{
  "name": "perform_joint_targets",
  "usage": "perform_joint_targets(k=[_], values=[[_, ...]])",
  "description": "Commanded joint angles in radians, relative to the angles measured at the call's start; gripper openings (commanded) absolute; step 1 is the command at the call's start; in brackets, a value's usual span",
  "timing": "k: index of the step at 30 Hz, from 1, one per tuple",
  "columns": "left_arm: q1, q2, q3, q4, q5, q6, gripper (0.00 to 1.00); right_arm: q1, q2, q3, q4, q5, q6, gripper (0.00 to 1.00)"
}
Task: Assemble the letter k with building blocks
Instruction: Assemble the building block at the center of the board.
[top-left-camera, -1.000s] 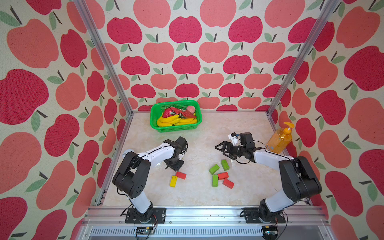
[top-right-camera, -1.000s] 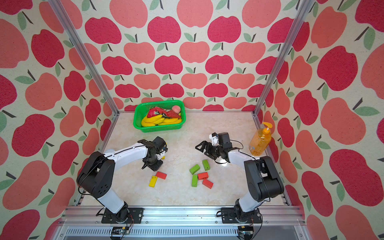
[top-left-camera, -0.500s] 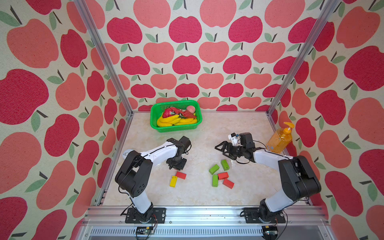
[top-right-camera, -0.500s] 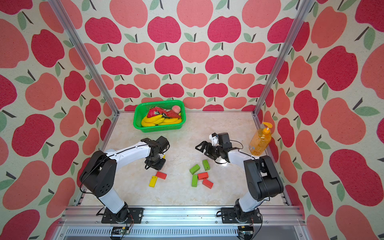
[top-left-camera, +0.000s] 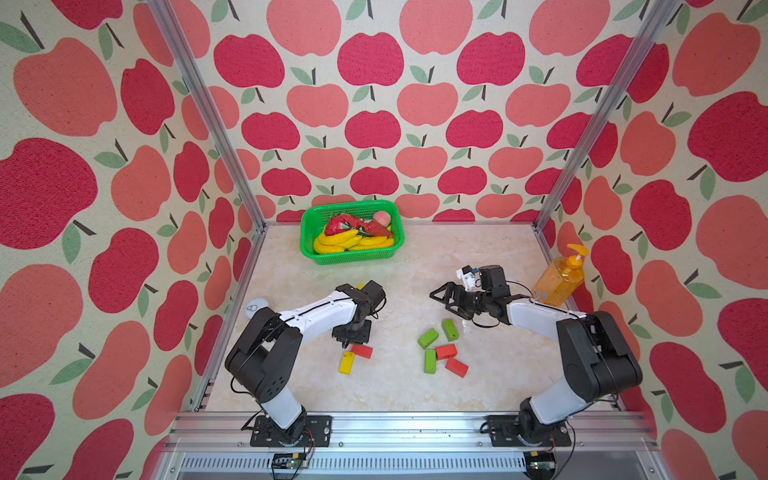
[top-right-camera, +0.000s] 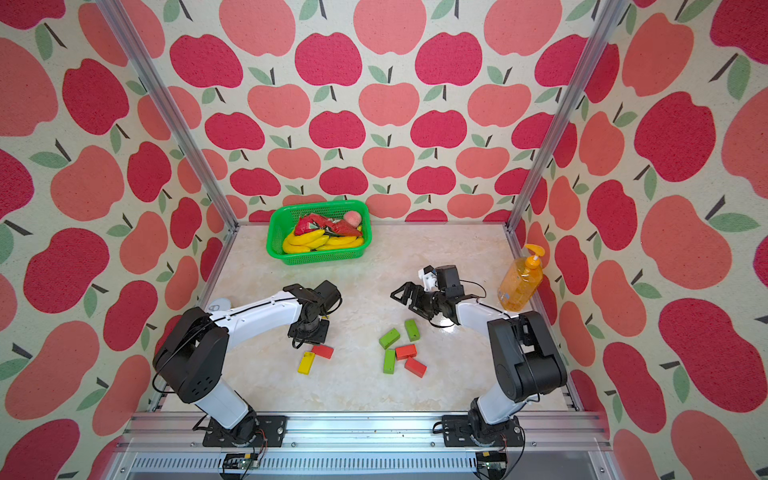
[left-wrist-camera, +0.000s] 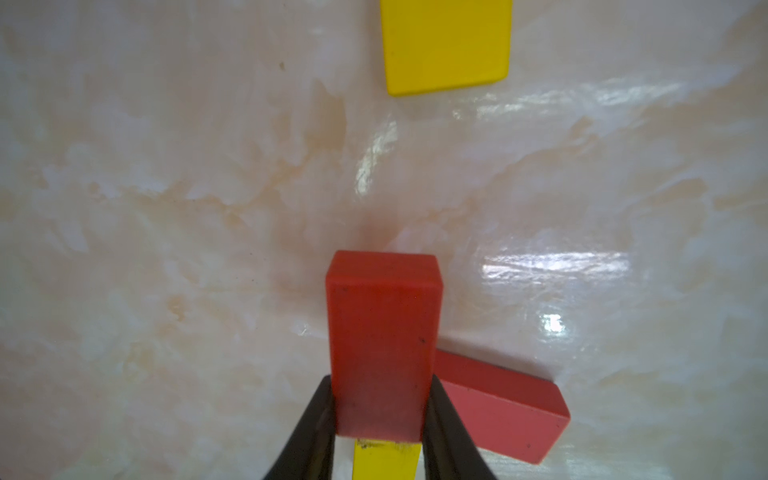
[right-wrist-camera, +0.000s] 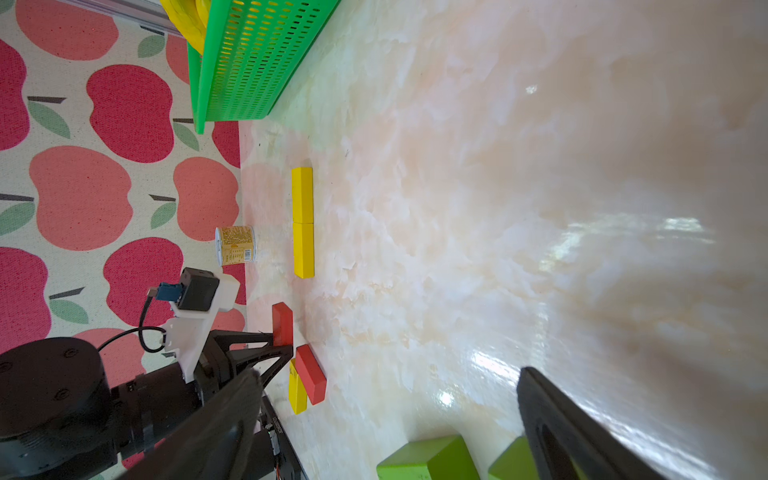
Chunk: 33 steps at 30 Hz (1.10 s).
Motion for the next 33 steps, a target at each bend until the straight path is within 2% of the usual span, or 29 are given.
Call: perform_joint_targets(k=[1, 7, 33], values=[[0.008, -0.031, -0.018, 0.030, -0.022, -0.046, 0.25, -0.009, -0.014, 0.019, -0.013, -0.007, -0.005, 0.99], [0.025, -0.017, -0.027, 0.066, 0.018, -0.061, 0.26, -0.011, -0.009, 0.016, -0.010, -0.008, -0.004, 0.99], [0.019, 0.084, 0.033, 0.073, 0.051, -0.053, 0.29, -0.022, -0.020, 0.004, 0.011, -0.020, 0.008, 0.99]])
